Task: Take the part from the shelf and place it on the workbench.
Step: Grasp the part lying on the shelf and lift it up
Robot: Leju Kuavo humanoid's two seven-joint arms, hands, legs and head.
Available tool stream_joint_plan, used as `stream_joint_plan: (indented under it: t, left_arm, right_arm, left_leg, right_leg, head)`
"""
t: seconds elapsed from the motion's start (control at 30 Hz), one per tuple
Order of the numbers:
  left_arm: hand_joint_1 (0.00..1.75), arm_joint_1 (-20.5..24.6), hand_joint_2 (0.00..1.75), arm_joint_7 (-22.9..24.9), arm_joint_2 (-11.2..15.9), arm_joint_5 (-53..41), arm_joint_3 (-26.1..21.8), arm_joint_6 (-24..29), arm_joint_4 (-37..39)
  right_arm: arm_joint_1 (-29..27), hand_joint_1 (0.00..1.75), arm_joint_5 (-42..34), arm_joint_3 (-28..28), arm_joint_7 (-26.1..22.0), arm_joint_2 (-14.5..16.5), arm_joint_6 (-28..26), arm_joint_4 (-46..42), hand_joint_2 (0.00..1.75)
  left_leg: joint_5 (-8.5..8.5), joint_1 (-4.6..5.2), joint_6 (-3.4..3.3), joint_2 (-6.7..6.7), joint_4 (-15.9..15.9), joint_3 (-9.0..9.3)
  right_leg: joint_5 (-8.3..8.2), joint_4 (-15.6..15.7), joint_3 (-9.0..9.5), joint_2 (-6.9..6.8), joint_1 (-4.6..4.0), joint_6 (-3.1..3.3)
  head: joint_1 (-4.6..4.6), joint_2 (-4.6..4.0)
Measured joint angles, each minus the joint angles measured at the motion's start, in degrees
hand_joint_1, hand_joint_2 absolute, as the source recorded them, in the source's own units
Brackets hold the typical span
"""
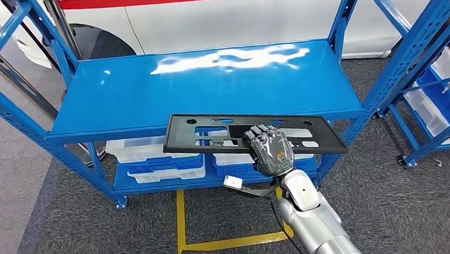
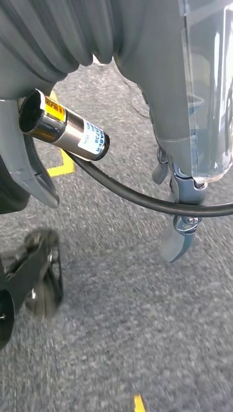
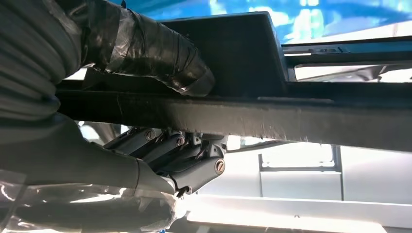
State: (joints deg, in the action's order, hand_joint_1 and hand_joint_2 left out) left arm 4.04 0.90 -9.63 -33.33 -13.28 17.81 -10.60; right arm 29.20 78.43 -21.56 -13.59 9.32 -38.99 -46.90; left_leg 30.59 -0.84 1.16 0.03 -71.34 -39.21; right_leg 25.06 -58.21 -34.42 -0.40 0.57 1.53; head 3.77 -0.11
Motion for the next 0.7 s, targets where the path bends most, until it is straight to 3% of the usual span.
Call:
stream_joint_plan:
  t: [0.03, 0.07, 0.1, 0.17, 0.2, 0.27, 0.3, 0.33, 0.37, 0.43, 0.47, 0.5, 0.53, 0.6, 0.67, 0.7]
  left_arm:
    - [0.0, -0.1, 1.75, -0.2, 0.0, 0.2, -0.3, 0.0, 0.0]
    - [0.0, -0.1, 1.75, -0.2, 0.1, 0.2, -0.5, 0.0, 0.0]
    - [0.0, -0.1, 1.75, -0.2, 0.2, 0.2, -0.6, 0.0, 0.0]
    - [0.0, -0.1, 1.75, -0.1, 0.2, 0.1, -0.7, -0.2, 0.0]
    - [0.0, -0.2, 1.75, 0.0, 0.2, 0.0, -0.8, -0.2, 0.0]
    - [0.0, -0.4, 1.75, 0.0, 0.3, -0.2, -0.9, -0.2, 0.0]
    - [0.0, -0.5, 1.75, 0.0, 0.4, -0.2, -1.0, -0.2, 0.0]
    - [0.0, -0.5, 1.75, 0.0, 0.4, -0.2, -1.0, -0.2, 0.0]
    - [0.0, -0.5, 1.75, 0.0, 0.5, -0.2, -1.0, -0.2, 0.0]
    - [0.0, -0.5, 1.75, 0.0, 0.5, -0.2, -1.0, -0.2, 0.0]
    - [0.0, -0.5, 1.75, 0.0, 0.5, -0.2, -1.0, -0.2, 0.0]
    - [0.0, -0.6, 1.75, 0.0, 0.5, -0.2, -1.1, -0.2, 0.0]
    - [0.0, -0.6, 1.75, 0.0, 0.5, -0.2, -1.1, -0.2, 0.0]
    - [0.0, -0.6, 1.75, 0.0, 0.5, -0.2, -1.2, -0.2, 0.0]
    - [0.0, -0.6, 1.75, 0.0, 0.5, -0.2, -1.3, -0.2, 0.0]
    - [0.0, -0.6, 1.75, -0.1, 0.5, -0.2, -1.3, -0.2, 0.0]
  right_arm:
    - [0.1, 1.69, 0.1, 0.0, -0.1, 0.3, 0.0, 0.2, 1.75]
    - [0.2, 1.69, 0.2, 0.0, -0.1, 0.6, 0.0, 0.3, 1.75]
    - [0.4, 1.69, 0.3, 0.0, -0.1, 0.8, 0.0, 0.5, 1.75]
    - [0.7, 1.69, 0.3, 0.0, 0.1, 1.3, 0.0, 0.7, 1.75]
    - [0.8, 1.69, 0.3, 0.0, 0.2, 1.5, 0.0, 0.7, 1.75]
    - [0.9, 1.69, 0.2, 0.0, 0.2, 1.7, 0.0, 0.8, 1.75]
    - [1.0, 1.69, 0.2, 0.0, 0.2, 1.8, 0.0, 0.9, 1.75]
    - [1.0, 1.69, 0.1, 0.0, 0.3, 1.8, 0.0, 1.0, 1.75]
    - [1.0, 1.69, 0.1, 0.0, 0.3, 1.8, 0.0, 1.1, 1.75]
    - [1.0, 1.69, 0.0, 0.0, 0.3, 1.8, 0.0, 1.2, 1.75]
    - [1.0, 1.69, 0.0, 0.0, 0.3, 1.8, 0.0, 1.3, 1.75]
    - [1.0, 1.69, -0.1, 0.0, 0.4, 1.8, 0.0, 1.4, 1.75]
    - [1.0, 1.69, -0.1, 0.0, 0.4, 1.8, 0.0, 1.5, 1.75]
    - [1.0, 1.69, -0.1, 0.0, 0.4, 1.8, 0.0, 1.6, 1.75]
    - [1.3, 1.69, -0.1, 0.0, 0.4, 1.9, 0.0, 1.7, 1.75]
    - [1.4, 1.69, -0.2, 0.0, 0.4, 2.0, 0.0, 1.7, 1.75]
  left_leg:
    - [0.85, -0.16, 0.35, 0.02, -2.5, 0.49]
    - [-0.78, -0.29, 0.43, 0.02, 0.4, 2.9]
    - [-1.38, -0.34, 0.46, 0.01, 4.4, 5.74]
    - [-0.68, -0.17, -0.01, -0.19, 10.7, 9.76]
    - [-0.09, 0.03, -0.4, -0.3, 12.0, 10.31]
    - [-0.82, 0.07, -1.44, -0.26, 12.5, 9.67]
    - [-1.51, 0.01, -2.0, -0.15, 12.6, 9.2]
    - [-2.3, -0.1, -2.56, -0.03, 12.9, 8.57]
    - [-3.07, -0.15, -3.0, 0.08, 13.0, 7.84]
    - [-4.47, 0.02, -3.43, 0.11, 12.9, 6.07]
    - [-5.12, 0.11, -3.46, 0.13, 12.8, 5.19]
    - [-5.75, 0.21, -3.43, 0.14, 12.8, 4.31]
    - [-6.33, 0.29, -3.38, 0.15, 12.7, 3.48]
    - [-7.39, 0.42, -3.18, 0.13, 12.5, 2.19]
    - [-8.46, 0.52, -2.69, 0.11, 12.6, 1.55]
    - [-9.05, 0.46, -2.33, 0.13, 12.8, 1.44]
  right_leg:
    - [-0.92, -0.5, -1.63, -0.03, 0.04, 0.01]
    - [-1.29, -0.9, -2.49, -0.03, 0.1, -0.22]
    - [-1.59, -1.5, -3.29, -0.01, 0.09, -0.49]
    - [-2.2, -2.3, -4.26, -0.02, 0.01, -1.18]
    - [-2.61, -2.3, -4.45, -0.04, -0.01, -1.54]
    - [-3.42, -2.1, -4.69, 0.01, 0.07, -2.32]
    - [-2.8, -2.4, -5.03, 0.12, 0.13, -2.68]
    - [-1.11, -3.5, -5.53, 0.22, 0.16, -2.95]
    - [1.59, -5.5, -6.16, 0.33, 0.24, -3.14]
    - [7.06, -12.0, -7.29, 0.36, 0.21, -3.44]
    - [8.11, -15.0, -7.47, 0.36, 0.21, -3.54]
    - [7.74, -16.8, -7.03, 0.36, 0.21, -3.53]
    - [6.32, -16.8, -5.79, 0.36, 0.18, -3.41]
    - [3.98, -11.1, -0.67, 0.39, -0.04, -2.64]
    - [4.75, -3.1, 4.72, 0.4, -0.45, -1.73]
    - [5.36, -0.7, 6.04, 0.4, -0.7, -1.38]
  head:
    - [-0.05, 0.0]
    - [-0.06, 0.0]
    - [-0.07, 0.0]
    - [-0.02, 0.0]
    - [-0.01, 0.0]
    - [0.03, 0.0]
    - [0.04, 0.0]
    - [0.08, 0.0]
    - [0.09, 0.0]
    - [0.13, 0.0]
    - [0.13, 0.0]
    - [0.13, 0.0]
    - [0.13, 0.0]
    - [0.11, 0.0]
    - [0.09, 0.0]
    - [0.1, 0.0]
